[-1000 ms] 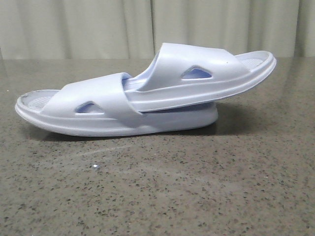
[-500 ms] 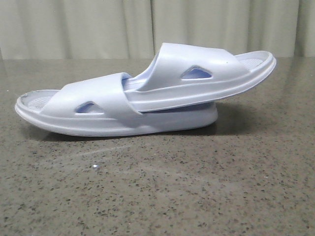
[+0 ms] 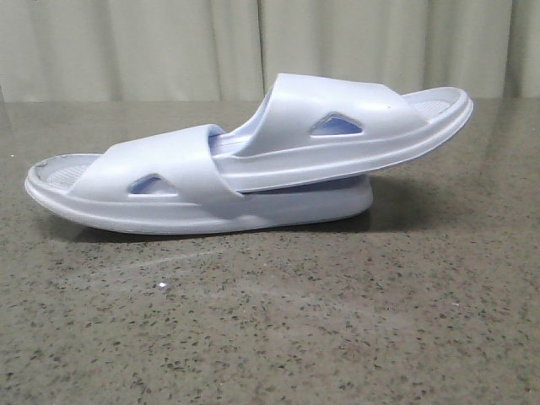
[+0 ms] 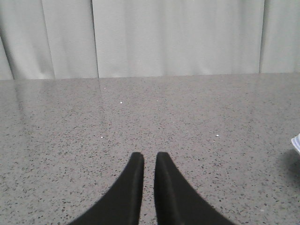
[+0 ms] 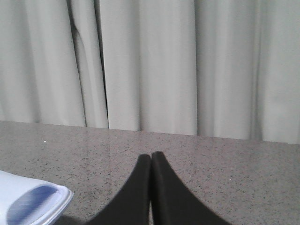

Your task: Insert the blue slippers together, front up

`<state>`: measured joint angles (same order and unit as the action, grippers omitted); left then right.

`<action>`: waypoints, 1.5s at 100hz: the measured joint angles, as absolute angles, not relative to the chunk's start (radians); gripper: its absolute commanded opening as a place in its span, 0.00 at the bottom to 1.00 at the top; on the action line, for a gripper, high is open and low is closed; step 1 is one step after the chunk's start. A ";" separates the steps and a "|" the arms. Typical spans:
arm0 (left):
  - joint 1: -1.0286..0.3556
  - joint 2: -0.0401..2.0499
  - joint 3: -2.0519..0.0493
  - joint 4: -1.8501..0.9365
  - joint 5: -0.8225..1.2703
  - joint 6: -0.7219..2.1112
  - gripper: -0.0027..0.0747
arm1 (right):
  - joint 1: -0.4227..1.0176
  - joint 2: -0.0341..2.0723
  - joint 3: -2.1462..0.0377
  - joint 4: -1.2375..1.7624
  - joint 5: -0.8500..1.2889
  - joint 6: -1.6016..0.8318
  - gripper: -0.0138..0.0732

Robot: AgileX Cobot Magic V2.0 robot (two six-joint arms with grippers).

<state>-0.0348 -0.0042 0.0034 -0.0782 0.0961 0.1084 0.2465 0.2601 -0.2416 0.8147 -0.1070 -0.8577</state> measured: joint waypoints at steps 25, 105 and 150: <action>-0.035 -0.004 0.003 -0.079 0.096 0.108 0.06 | 0.247 0.260 -0.242 0.815 -0.107 -0.858 0.04; -0.035 -0.004 0.003 -0.079 0.096 0.108 0.06 | 0.244 0.260 -0.166 0.507 -0.103 -0.579 0.04; -0.035 -0.004 0.003 -0.080 0.096 0.108 0.06 | 0.083 0.204 -0.063 0.084 -0.099 -0.069 0.04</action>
<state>-0.0348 -0.0042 0.0034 -0.0804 0.0961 0.1077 0.0833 0.2039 -0.0631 0.0841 -0.0989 -0.0692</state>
